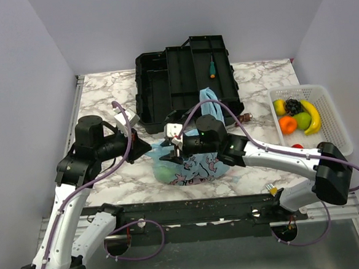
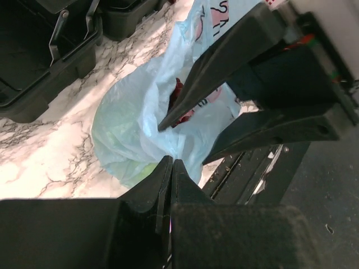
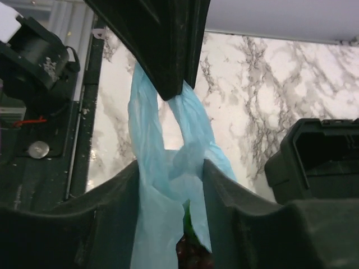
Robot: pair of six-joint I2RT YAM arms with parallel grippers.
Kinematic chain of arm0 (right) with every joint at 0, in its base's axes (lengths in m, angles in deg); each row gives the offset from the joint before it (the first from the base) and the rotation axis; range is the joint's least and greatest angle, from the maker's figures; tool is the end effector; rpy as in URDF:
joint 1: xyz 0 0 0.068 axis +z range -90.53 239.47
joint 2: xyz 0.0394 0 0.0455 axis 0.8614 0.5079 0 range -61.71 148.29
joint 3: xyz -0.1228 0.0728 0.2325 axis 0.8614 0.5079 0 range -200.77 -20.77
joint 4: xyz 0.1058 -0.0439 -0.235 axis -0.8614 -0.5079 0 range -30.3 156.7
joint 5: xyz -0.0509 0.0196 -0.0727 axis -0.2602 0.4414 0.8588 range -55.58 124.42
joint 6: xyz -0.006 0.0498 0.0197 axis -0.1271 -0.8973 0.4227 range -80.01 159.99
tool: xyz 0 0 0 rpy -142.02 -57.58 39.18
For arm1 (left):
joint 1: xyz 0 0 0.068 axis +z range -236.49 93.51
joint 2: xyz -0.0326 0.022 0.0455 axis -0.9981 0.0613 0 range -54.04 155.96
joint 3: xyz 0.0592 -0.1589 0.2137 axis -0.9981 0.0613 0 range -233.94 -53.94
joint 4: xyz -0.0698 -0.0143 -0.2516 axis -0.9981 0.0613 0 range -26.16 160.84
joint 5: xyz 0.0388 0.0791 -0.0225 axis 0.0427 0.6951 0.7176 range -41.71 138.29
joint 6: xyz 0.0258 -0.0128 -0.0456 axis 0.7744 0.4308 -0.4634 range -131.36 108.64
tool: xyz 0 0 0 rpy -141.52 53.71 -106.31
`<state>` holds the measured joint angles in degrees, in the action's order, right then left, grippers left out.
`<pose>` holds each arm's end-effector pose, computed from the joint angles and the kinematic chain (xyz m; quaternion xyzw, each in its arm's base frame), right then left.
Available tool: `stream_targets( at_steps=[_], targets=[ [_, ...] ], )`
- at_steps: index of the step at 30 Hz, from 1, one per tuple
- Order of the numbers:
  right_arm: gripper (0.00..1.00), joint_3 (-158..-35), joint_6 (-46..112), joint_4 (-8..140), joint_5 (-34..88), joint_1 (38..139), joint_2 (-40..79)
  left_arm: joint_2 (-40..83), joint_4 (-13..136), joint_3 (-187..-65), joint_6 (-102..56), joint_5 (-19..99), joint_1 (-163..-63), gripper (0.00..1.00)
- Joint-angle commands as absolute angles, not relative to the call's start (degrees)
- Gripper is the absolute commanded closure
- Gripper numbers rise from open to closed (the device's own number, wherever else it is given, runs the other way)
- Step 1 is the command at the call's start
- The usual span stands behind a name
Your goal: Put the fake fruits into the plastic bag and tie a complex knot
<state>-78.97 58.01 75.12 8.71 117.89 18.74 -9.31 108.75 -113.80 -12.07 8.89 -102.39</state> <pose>0.1589 0.2881 0.3114 -0.5826 0.5180 0.3719 0.5040 0.1299 -0.0605 0.3707 0.2753 0.7849 -0.3568 0.4252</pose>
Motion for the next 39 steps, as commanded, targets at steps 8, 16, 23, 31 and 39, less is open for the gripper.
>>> stream_targets(
  at_steps=[8, 16, 23, 31, 39],
  targets=[
    [0.99, -72.43, 54.49, 87.38, 14.05, 117.94, 17.97, -13.20, 108.06, -113.81, -19.00, -2.18, -91.18, 0.42],
    [0.99, -70.98, 50.12, 90.76, 14.74, 118.01, 16.43, -18.37, 93.70, -101.79, -35.18, -8.75, -88.46, 0.13],
    [0.97, -70.92, 48.57, 92.47, 14.09, 118.01, 16.78, -17.17, 86.51, -99.68, -39.71, -9.85, -90.97, 0.79],
    [0.94, -73.02, 47.80, 95.53, 12.69, 118.01, 18.07, -17.62, 88.70, -100.75, -38.51, -10.24, -91.94, 1.00],
    [0.99, -70.37, 48.77, 94.96, 13.92, 117.94, 16.95, -20.61, 91.22, -101.31, -42.16, -3.30, -91.88, 0.33]
  ],
)
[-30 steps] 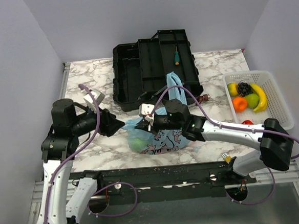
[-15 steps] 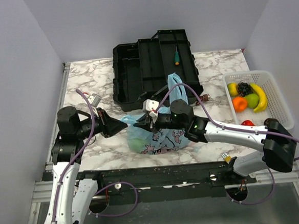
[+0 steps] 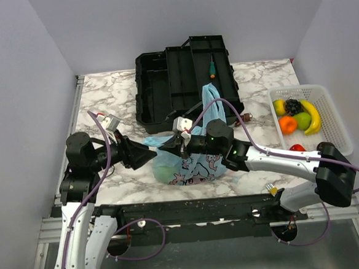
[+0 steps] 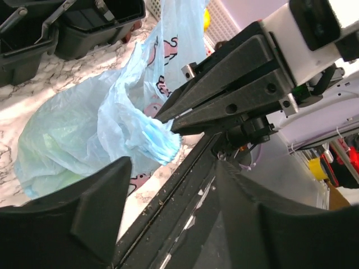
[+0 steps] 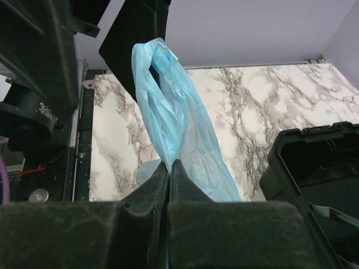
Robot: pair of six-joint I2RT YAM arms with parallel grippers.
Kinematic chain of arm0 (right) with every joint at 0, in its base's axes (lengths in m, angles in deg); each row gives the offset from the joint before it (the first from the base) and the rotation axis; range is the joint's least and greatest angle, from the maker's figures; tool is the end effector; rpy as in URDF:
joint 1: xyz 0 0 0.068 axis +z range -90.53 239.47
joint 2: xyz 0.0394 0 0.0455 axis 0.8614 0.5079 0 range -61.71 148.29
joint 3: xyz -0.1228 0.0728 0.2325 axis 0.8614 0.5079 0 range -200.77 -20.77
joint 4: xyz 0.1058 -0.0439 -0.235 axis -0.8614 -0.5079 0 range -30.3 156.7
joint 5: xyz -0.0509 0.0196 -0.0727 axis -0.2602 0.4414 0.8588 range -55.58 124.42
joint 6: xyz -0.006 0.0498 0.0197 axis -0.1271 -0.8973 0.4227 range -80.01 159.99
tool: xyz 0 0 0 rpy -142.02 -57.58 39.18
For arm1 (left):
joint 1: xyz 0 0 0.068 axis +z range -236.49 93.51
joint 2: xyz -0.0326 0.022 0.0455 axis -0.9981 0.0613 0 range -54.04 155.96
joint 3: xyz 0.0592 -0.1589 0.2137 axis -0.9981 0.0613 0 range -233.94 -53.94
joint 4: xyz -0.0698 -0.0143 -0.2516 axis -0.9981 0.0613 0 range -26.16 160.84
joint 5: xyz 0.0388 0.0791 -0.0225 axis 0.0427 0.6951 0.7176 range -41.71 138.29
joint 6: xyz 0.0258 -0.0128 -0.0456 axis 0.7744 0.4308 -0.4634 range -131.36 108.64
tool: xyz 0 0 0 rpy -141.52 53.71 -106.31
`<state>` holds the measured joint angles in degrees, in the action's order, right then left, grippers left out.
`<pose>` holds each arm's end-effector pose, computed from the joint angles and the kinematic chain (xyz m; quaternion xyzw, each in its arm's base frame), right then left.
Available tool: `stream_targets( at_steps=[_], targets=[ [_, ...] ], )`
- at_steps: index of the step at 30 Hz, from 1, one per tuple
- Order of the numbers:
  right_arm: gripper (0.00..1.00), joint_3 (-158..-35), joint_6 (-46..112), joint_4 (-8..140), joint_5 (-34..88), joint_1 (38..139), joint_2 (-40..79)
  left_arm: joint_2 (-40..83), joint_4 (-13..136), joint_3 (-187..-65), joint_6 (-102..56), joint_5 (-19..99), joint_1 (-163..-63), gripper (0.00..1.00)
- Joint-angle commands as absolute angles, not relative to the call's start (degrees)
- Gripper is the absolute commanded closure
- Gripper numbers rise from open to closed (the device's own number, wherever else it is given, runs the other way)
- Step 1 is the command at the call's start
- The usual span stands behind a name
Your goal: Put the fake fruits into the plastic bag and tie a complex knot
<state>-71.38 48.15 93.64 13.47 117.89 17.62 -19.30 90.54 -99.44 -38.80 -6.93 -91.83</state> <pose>0.1577 0.2810 0.3046 -0.4933 0.5208 0.4087 0.5643 0.1201 -0.0406 0.3427 0.1384 0.7478 -0.5055 0.4076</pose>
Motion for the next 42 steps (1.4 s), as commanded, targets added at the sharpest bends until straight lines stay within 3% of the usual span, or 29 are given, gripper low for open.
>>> stream_targets(
  at_steps=[1, 5, 8, 12, 17, 18, 19, 21, 22, 24, 27, 30, 33, 34, 38, 40, 42],
  targets=[
    [0.99, -70.29, 48.77, 94.91, 13.91, 118.05, 16.95, -20.41, 90.60, -101.24, -43.69, -3.56, -91.93, 0.32],
    [0.99, -70.03, 49.08, 95.25, 13.14, 117.99, 17.08, -19.60, 87.67, -100.42, -48.73, -2.63, -91.94, 0.28],
    [0.99, -69.81, 49.20, 95.56, 12.35, 118.05, 17.00, -18.03, 88.41, -101.08, -49.08, -0.14, -92.02, 0.34],
    [0.99, -69.60, 50.27, 94.86, 11.33, 118.40, 16.67, -15.18, 90.11, -103.07, -48.65, 0.96, -92.11, 0.54],
    [0.99, -68.58, 51.37, 94.58, 11.01, 118.97, 15.99, -14.91, 90.82, -103.91, -47.17, -0.51, -93.13, 0.96],
    [0.98, -68.71, 51.10, 94.49, 11.49, 118.90, 15.97, -15.23, 91.17, -103.86, -46.78, -0.99, -93.24, 1.00],
    [0.94, -69.04, 50.72, 94.45, 12.17, 118.97, 16.00, -15.41, 91.94, -103.86, -46.20, -1.37, -93.29, 1.00],
    [0.62, -70.35, 49.65, 94.38, 13.77, 118.93, 15.99, -15.82, 93.62, -103.95, -44.75, -2.06, -93.27, 1.00],
    [0.41, -71.24, 49.26, 94.51, 14.58, 118.90, 15.99, -16.33, 94.13, -103.96, -43.93, -2.50, -93.26, 1.00],
    [0.15, -73.15, 49.05, 95.20, 14.97, 118.96, 15.82, -17.31, 94.75, -103.95, -42.64, -2.73, -93.30, 1.00],
    [0.08, -75.29, 47.00, 98.22, 15.88, 118.89, 16.88, -18.10, 94.54, -103.86, -42.21, -3.59, -93.30, 1.00],
    [0.10, -76.57, 45.17, 99.83, 15.23, 118.91, 20.30, -18.10, 92.64, -103.71, -43.15, -4.54, -93.33, 1.00],
    [0.19, -72.71, 46.35, 104.98, 10.41, 119.42, 22.91, -17.80, 89.88, -103.64, -44.54, -5.73, -93.34, 1.00],
    [0.24, -71.61, 47.97, 106.15, 9.80, 119.89, 23.58, -17.66, 89.23, -103.81, -44.72, -6.30, -93.39, 1.00],
    [0.66, -66.94, 52.73, 106.94, 11.83, 120.12, 27.66, -16.89, 87.74, -105.89, -44.63, -8.11, -93.35, 1.00],
    [0.77, -63.16, 55.91, 108.70, 12.37, 120.10, 29.27, -16.70, 87.37, -106.92, -44.76, -8.62, -93.28, 1.00],
    [0.79, -59.46, 58.90, 109.97, 11.92, 120.03, 30.83, -16.56, 87.21, -107.74, -44.76, -8.53, -93.26, 1.00]
  ],
)
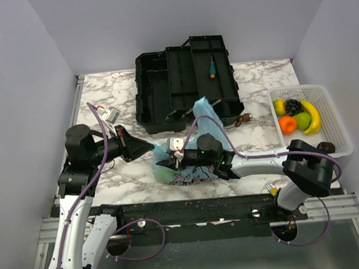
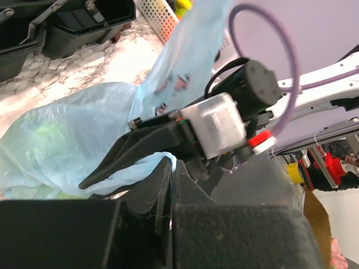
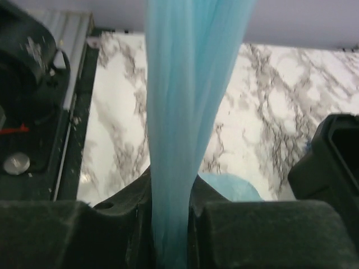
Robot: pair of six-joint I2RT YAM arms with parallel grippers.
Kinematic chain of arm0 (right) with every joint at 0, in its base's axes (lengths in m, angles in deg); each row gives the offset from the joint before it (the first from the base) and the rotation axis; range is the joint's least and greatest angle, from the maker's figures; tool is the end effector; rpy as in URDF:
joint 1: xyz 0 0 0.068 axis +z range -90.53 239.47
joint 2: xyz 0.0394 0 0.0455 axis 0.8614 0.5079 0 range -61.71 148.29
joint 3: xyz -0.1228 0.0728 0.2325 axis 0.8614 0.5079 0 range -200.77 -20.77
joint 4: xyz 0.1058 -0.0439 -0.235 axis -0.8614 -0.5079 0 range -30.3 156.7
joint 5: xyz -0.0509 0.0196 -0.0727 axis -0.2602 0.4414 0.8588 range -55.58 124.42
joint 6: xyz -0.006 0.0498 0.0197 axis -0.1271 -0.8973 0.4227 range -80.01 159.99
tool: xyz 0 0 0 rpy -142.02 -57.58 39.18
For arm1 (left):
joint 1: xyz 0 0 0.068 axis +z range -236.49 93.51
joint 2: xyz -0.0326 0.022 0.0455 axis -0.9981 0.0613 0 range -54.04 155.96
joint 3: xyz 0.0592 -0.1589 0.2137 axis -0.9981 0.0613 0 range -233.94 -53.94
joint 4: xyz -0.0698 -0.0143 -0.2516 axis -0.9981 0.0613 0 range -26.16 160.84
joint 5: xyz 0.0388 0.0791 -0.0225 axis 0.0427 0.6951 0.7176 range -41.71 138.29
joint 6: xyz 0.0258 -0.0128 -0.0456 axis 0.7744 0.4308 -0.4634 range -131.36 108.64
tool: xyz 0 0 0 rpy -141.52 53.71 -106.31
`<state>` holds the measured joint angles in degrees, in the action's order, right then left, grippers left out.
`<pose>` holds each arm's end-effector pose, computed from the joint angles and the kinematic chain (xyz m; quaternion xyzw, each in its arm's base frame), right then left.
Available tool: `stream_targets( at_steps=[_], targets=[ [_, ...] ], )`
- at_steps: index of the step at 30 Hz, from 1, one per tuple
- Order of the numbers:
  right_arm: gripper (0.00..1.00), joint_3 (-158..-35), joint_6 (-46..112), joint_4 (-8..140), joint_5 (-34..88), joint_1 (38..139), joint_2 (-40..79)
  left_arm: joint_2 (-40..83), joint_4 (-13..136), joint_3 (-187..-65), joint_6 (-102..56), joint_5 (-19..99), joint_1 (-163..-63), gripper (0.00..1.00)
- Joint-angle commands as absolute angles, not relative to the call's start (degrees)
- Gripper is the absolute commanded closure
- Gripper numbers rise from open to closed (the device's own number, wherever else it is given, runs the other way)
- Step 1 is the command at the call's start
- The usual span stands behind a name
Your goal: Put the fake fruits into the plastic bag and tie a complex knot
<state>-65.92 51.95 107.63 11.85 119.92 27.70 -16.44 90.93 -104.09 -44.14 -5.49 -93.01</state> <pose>0.1564 0.3037 0.2434 -0.5297 0.4963 0.4060 0.5553 0.1249 -0.0432 0.3625 0.1093 0.7498 -0.5204 0.3937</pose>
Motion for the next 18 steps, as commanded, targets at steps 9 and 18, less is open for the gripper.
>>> stream_targets(
  at_steps=[9, 18],
  targets=[
    [0.93, -52.88, 66.12, 111.48, 11.10, 118.04, 36.15, -16.24, 86.87, -108.86, -44.01, -7.34, -92.86, 1.00],
    [0.99, -49.68, 68.59, 110.25, 9.85, 115.85, 35.32, -15.22, 95.53, -114.91, -32.39, 4.85, -90.66, 1.00]
  ],
)
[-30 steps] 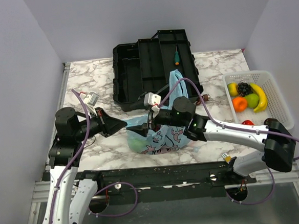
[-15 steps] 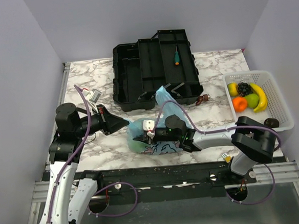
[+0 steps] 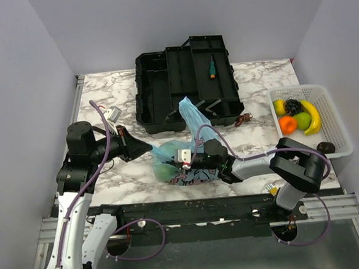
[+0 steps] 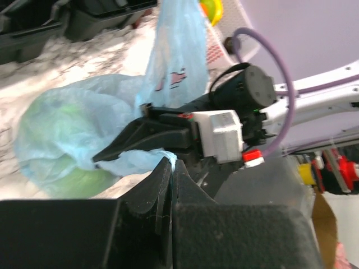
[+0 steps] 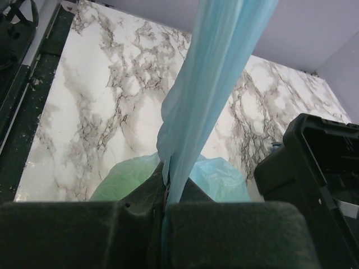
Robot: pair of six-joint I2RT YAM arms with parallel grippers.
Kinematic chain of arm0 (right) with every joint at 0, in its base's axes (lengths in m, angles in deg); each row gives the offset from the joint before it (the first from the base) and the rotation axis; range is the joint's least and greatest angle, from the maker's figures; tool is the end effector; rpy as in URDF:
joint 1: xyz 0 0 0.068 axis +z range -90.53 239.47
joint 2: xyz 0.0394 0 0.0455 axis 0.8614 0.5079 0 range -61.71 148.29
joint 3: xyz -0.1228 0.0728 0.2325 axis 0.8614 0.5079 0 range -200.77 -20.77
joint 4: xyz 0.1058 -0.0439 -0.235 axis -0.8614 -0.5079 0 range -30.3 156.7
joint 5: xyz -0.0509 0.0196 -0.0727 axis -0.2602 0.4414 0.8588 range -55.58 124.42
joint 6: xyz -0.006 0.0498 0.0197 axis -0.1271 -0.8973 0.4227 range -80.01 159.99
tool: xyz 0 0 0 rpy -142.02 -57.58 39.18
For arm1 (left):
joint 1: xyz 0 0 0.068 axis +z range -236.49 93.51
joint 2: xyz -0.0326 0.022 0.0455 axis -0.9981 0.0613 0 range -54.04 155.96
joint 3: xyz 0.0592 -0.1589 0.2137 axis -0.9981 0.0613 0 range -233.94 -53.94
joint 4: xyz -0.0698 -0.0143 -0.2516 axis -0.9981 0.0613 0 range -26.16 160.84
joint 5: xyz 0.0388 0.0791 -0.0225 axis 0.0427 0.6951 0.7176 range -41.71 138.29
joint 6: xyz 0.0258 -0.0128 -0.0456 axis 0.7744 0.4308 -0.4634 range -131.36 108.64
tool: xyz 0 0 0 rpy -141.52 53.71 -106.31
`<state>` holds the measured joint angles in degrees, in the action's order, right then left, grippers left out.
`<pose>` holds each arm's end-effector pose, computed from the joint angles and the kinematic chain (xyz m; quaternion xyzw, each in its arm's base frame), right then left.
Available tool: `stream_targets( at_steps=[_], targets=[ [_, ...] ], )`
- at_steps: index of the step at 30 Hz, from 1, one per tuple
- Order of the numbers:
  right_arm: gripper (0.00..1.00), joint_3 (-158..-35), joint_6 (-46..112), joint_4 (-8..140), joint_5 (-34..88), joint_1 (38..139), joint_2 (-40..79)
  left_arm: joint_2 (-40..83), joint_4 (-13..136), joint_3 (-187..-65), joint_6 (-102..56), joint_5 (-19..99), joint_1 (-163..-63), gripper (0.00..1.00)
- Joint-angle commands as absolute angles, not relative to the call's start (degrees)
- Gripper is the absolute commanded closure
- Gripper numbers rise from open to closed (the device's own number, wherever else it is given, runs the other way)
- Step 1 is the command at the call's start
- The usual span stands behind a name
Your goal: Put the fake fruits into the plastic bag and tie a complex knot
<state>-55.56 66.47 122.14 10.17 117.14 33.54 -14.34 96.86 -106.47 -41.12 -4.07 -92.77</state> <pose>0.1604 0.2810 0.1836 -0.5884 0.4401 0.3266 0.5945 0.1285 -0.0425 0.3620 0.0975 0.7719 -0.5029 0.3764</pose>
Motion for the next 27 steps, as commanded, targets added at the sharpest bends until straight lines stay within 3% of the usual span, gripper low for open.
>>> stream_targets(
  at_steps=[1, 6, 9, 10, 11, 13, 14, 19, 22, 27],
  targets=[
    [0.99, -49.30, 68.24, 110.14, 10.06, 115.68, 34.59, -14.82, 98.07, -115.67, -29.79, 7.67, -90.03, 1.00],
    [0.99, -48.44, 66.25, 109.41, 10.58, 115.54, 30.84, -13.28, 103.79, -115.93, -20.24, 25.38, -88.29, 1.00],
    [0.99, -50.46, 63.30, 110.24, 10.94, 115.52, 30.44, -14.33, 99.20, -114.04, -18.93, 16.25, -87.64, 1.00],
    [0.99, -51.56, 62.00, 110.29, 11.27, 115.52, 30.49, -15.20, 96.98, -112.70, -19.11, 11.58, -87.63, 0.96],
    [0.99, -53.05, 60.33, 110.26, 11.46, 115.54, 30.49, -16.55, 94.88, -111.17, -19.98, 7.18, -87.61, 0.74],
    [0.99, -55.48, 57.44, 109.89, 12.00, 115.54, 30.58, -19.46, 91.91, -106.86, -23.56, 4.56, -87.63, 0.40],
    [0.99, -56.62, 55.82, 109.77, 12.82, 115.51, 30.71, -20.53, 91.68, -104.71, -25.68, 4.43, -87.63, 0.28],
    [0.99, -59.46, 49.74, 108.99, 16.43, 115.50, 31.45, -27.34, 89.79, -94.94, -37.84, 5.18, -87.54, 0.04],
    [0.99, -59.41, 48.61, 110.12, 18.45, 115.55, 31.86, -30.90, 84.11, -88.39, -44.65, 6.08, -87.67, 0.01],
    [0.99, -60.16, 47.80, 109.49, 19.56, 115.62, 32.32, -25.30, 72.18, -82.76, -51.50, 5.49, -88.40, 0.04]
  ],
)
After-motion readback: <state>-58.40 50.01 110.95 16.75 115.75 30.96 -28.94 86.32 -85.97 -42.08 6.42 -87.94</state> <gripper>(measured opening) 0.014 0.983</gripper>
